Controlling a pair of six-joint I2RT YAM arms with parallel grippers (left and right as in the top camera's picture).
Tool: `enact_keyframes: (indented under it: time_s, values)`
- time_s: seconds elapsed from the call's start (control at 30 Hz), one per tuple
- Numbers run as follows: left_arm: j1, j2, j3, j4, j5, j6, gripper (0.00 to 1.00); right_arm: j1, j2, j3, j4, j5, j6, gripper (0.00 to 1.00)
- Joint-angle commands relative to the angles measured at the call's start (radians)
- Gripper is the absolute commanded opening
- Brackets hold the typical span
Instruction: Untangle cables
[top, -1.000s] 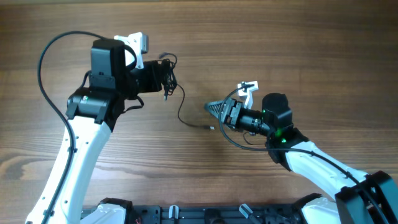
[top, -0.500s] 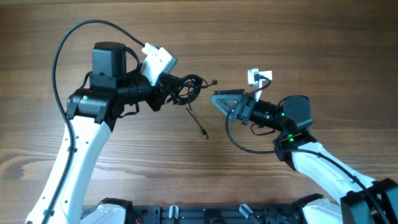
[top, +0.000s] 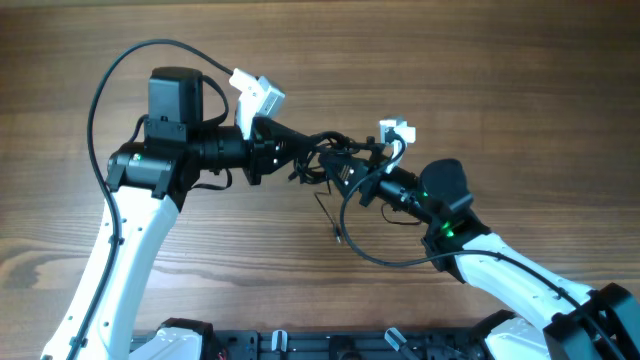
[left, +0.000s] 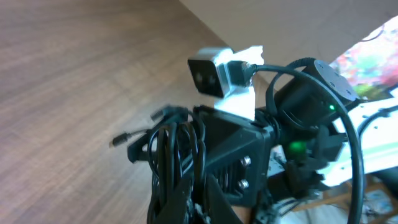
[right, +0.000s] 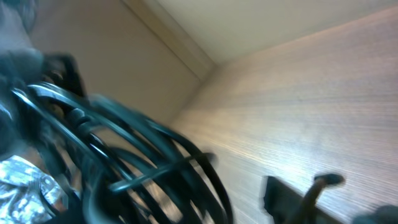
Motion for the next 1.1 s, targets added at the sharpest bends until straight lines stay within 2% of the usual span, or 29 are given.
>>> enact_keyframes:
  time_s: [0.0,0.03,0.07,0.1,0.13,0.17,0.2,0.23,0.3,0.33,0.37,0.47,0.57,0.63,0.7,0.73,0.77,0.83,0.87,0.9,0.93,1.0,1.03,1.07]
  values:
    - [0.003,0.002,0.005,-0.042,0.065,-0.008,0.04,0.004,0.001,0.005,0.072,0.025,0.004,0.33]
    - [0.003,0.002,0.005,-0.044,0.065,-0.008,0.04,0.004,0.002,0.005,0.071,0.023,0.004,0.14]
    - [0.003,0.002,0.005,-0.043,0.064,-0.002,0.04,0.004,0.003,0.005,0.068,0.017,0.013,0.04]
    - [0.003,0.002,0.005,-0.043,0.041,0.000,0.04,0.004,0.003,0.005,0.058,0.019,0.040,0.04]
    - [0.003,0.002,0.005,-0.044,-0.018,0.000,0.12,0.003,0.003,0.005,0.045,0.034,0.088,0.04]
    - [0.003,0.002,0.005,-0.045,-0.106,-0.003,0.30,0.002,0.003,0.005,0.028,0.056,0.185,0.04]
    - [0.003,0.002,0.005,-0.039,-0.228,-0.065,0.90,0.001,0.003,0.005,0.021,0.071,0.274,0.04]
    - [0.003,0.002,0.005,-0.027,-0.321,-0.172,1.00,0.001,0.003,0.005,0.022,0.075,0.299,0.04]
    - [0.003,0.002,0.005,-0.019,-0.518,-0.471,1.00,0.001,0.003,0.005,0.015,0.106,0.320,0.04]
    - [0.003,0.002,0.005,-0.031,-0.540,-0.570,1.00,0.001,0.003,0.005,0.015,0.115,0.330,0.04]
    - [-0.002,0.002,0.005,-0.063,-0.528,-0.605,1.00,0.001,0.003,0.005,0.016,0.115,0.358,0.04]
    - [-0.063,0.004,-0.033,-0.064,-0.527,-0.572,0.99,0.001,0.003,0.005,0.021,0.102,0.438,0.04]
    - [-0.131,0.004,-0.093,0.016,-0.493,-0.572,0.88,0.001,0.003,0.005,0.018,0.087,0.438,0.04]
    - [-0.161,0.008,-0.111,0.079,-0.465,-0.572,0.54,0.001,0.003,0.005,0.015,0.084,0.438,0.04]
    - [-0.157,0.010,-0.111,0.079,-0.507,-0.572,0.10,0.001,0.003,0.005,0.018,0.083,0.431,0.04]
    - [-0.146,0.009,-0.111,0.082,-0.581,-0.572,0.04,0.001,0.003,0.005,0.015,0.073,0.377,0.05]
    - [-0.130,0.009,-0.111,0.096,-0.624,-0.572,0.04,0.001,0.003,0.005,0.001,0.054,0.311,0.11]
    - [-0.056,0.008,-0.111,0.166,-0.628,-0.563,0.04,0.001,0.003,0.005,-0.077,-0.017,0.170,0.29]
    - [-0.019,0.007,-0.111,0.189,-0.594,-0.507,0.04,-0.002,0.002,0.005,-0.115,-0.074,0.076,0.38]
    - [0.026,0.007,-0.111,0.201,-0.494,-0.384,0.04,-0.026,-0.005,0.005,-0.147,-0.164,0.005,0.52]
    - [0.068,0.007,-0.111,0.181,-0.376,-0.225,0.04,-0.072,-0.019,0.005,-0.149,-0.272,-0.023,0.59]
    - [0.113,0.007,-0.111,0.134,-0.234,-0.048,0.04,-0.174,-0.045,0.005,-0.105,-0.379,-0.027,0.57]
    - [0.117,0.007,-0.111,0.094,-0.164,0.077,0.04,-0.225,-0.049,0.005,-0.036,-0.386,-0.027,0.49]
    - [0.113,0.007,-0.111,0.063,-0.150,0.165,0.04,-0.241,-0.049,0.005,0.002,-0.376,-0.028,0.45]
